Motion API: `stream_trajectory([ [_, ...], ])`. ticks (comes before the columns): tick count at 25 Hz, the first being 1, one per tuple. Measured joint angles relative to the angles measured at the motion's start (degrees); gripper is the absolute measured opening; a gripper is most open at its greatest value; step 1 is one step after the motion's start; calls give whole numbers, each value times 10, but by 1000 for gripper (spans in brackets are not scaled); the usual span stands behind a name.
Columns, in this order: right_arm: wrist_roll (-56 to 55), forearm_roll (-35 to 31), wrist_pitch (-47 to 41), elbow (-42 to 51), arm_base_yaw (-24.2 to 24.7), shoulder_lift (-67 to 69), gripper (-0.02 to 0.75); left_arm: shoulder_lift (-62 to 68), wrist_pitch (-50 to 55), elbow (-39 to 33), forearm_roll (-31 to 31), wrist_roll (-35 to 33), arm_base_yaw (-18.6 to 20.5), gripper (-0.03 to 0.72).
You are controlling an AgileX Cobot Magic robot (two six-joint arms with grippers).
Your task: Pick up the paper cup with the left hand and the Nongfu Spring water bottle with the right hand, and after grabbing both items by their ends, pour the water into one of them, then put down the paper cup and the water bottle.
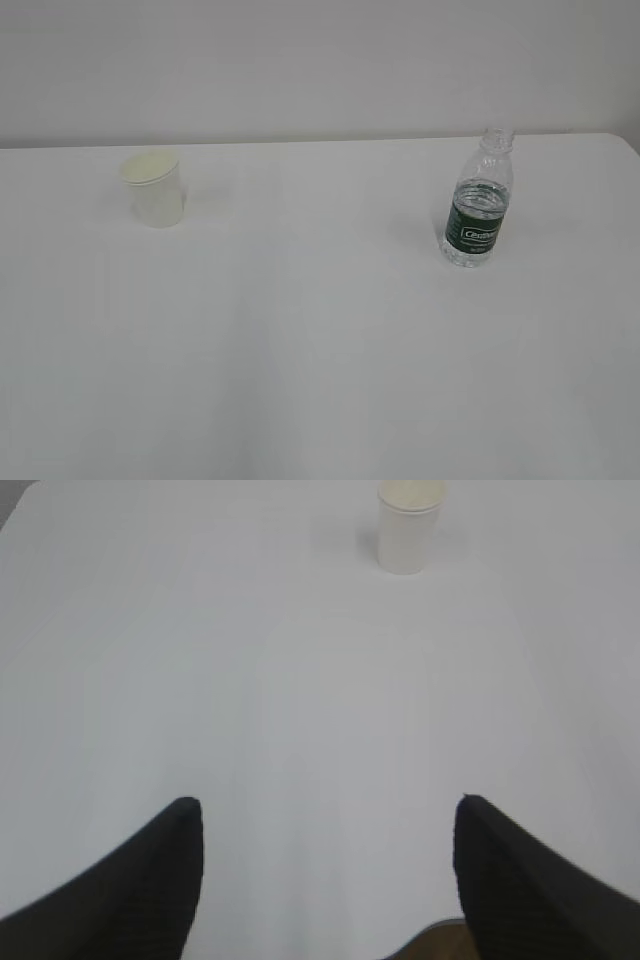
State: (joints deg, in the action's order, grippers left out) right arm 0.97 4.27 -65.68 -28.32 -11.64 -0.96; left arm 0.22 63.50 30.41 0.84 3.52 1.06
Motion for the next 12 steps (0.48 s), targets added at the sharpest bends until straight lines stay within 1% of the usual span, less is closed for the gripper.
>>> stream_trajectory([
  [9, 0, 0, 0, 0, 0, 0, 544, 0, 0, 0, 0, 0, 0, 556],
  [12, 0, 0, 0, 0, 0, 0, 544, 0, 0, 0, 0, 0, 0, 541],
])
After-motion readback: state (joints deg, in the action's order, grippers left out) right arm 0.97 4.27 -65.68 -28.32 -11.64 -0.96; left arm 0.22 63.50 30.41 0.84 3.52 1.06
